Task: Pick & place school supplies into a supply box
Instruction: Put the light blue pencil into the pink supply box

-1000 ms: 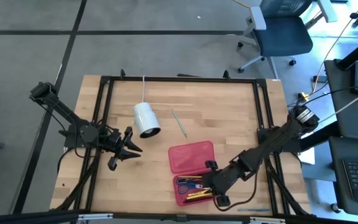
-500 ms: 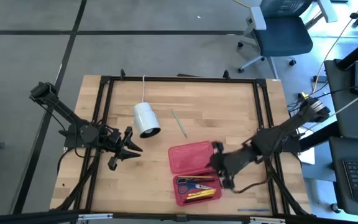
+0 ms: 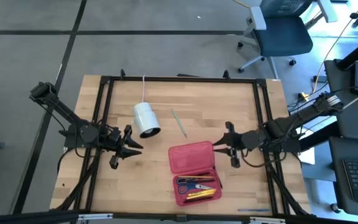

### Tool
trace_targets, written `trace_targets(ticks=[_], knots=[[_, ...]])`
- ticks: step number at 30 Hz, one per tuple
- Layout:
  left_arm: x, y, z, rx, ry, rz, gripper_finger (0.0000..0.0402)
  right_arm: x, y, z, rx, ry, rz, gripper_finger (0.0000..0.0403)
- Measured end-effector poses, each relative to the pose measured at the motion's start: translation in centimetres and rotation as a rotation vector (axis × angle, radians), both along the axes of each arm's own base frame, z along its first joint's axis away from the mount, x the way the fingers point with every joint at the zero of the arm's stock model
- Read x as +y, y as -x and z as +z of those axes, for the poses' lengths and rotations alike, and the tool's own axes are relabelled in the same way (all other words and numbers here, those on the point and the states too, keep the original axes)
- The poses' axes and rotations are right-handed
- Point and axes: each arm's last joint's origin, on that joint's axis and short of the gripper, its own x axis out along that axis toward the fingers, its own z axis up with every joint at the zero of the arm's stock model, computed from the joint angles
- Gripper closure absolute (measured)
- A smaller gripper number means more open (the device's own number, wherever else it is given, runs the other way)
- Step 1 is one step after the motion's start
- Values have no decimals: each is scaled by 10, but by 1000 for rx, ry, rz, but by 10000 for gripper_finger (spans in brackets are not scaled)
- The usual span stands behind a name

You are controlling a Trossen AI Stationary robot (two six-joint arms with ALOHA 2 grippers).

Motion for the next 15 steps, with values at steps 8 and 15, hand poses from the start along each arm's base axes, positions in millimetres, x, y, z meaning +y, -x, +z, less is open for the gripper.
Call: trace_targets(ticks=[8,15], knots=[[3,0,0,6,2,96,239,-12,11,-8,-175,1,10,292],[3,0,-1,10,2,101,182,-19,9,-12,-182,61,-47,292]])
